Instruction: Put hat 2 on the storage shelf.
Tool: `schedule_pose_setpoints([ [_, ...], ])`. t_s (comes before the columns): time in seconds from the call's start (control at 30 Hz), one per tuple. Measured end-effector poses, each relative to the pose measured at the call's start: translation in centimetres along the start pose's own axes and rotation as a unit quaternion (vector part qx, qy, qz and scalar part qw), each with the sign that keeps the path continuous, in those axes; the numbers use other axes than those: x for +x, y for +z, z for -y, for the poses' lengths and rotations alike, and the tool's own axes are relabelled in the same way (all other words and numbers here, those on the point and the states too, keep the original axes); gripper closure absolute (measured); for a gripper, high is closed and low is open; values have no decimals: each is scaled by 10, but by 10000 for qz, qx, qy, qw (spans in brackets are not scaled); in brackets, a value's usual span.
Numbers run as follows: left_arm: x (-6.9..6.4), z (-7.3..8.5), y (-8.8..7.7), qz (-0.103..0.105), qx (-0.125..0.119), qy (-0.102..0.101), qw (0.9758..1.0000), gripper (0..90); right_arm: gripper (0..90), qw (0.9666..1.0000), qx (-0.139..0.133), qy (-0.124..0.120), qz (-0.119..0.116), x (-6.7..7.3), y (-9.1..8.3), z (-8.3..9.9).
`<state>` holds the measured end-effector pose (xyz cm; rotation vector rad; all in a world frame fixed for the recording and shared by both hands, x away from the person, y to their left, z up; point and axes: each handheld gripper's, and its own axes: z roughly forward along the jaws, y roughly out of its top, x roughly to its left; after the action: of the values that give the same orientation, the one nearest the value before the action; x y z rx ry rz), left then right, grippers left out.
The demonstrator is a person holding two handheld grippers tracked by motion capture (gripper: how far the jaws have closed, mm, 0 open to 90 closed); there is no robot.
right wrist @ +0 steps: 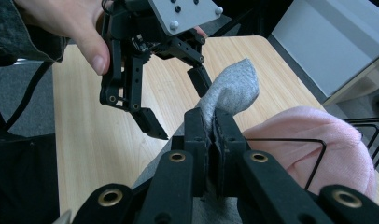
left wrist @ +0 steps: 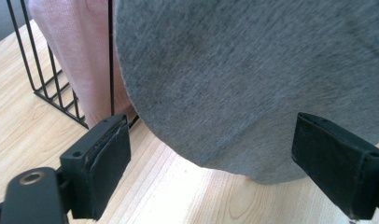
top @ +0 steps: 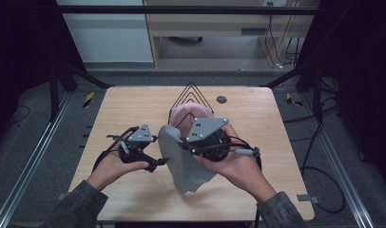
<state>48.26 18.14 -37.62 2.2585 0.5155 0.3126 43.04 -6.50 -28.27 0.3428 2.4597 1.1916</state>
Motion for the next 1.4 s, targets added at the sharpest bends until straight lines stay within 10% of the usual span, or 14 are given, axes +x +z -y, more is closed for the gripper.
schedule_pose_setpoints([
  [0.37,11,3,20,420,-79,-134,9990,156,858,10000,-7,81,-29,-3,3,6],
  [0.57,9,1,25,473,-153,3,9988,657,858,9998,44,187,6,-7,5,13],
  [0.73,2,-4,25,468,1,106,9988,852,857,9992,89,376,99,-16,4,24],
  [1.13,-6,-27,1,16,276,314,9991,872,857,9951,98,878,440,-42,-8,45],
  [1.4,-4,-75,-34,-416,231,563,9973,873,857,9923,-225,1011,685,-56,-30,27],
])
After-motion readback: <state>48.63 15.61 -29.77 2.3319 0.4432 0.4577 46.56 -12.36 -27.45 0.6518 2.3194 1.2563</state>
